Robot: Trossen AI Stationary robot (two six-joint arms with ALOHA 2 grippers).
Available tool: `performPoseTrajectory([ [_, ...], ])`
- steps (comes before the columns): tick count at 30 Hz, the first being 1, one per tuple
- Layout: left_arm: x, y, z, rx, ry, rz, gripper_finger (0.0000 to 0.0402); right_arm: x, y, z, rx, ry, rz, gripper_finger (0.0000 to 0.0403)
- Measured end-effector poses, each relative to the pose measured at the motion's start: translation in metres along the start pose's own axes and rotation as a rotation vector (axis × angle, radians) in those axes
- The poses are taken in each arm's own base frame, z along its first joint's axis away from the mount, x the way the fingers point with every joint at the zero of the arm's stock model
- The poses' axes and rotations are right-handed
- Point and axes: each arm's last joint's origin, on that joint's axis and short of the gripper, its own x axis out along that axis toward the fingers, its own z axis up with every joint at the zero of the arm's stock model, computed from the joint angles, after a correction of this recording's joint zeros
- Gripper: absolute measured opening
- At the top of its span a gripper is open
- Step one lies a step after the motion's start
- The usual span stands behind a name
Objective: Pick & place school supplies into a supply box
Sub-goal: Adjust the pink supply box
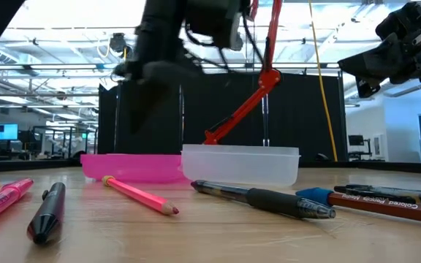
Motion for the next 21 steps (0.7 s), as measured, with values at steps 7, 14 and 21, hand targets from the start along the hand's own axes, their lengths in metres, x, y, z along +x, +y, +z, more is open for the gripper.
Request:
performPoseTrajectory([
  [7, 0.016, -0.015, -0.008, -0.062, -0.027, -0.023, 0.0002, 0.000, 0.000, 0.000, 0.000, 0.000, 0.000, 0.0000],
  [14, 0.034, -0.025, -0.010, -0.081, -0.065, -0.077, 0.0002, 0.000, 0.000, 0.000, 0.000, 0.001, 0.001, 0.0000],
  [21, 0.042, -0.038, -0.015, -0.098, -0.073, -0.163, 0.0002, 0.000, 0.000, 0.000, 0.000, 0.000, 0.000, 0.0000],
])
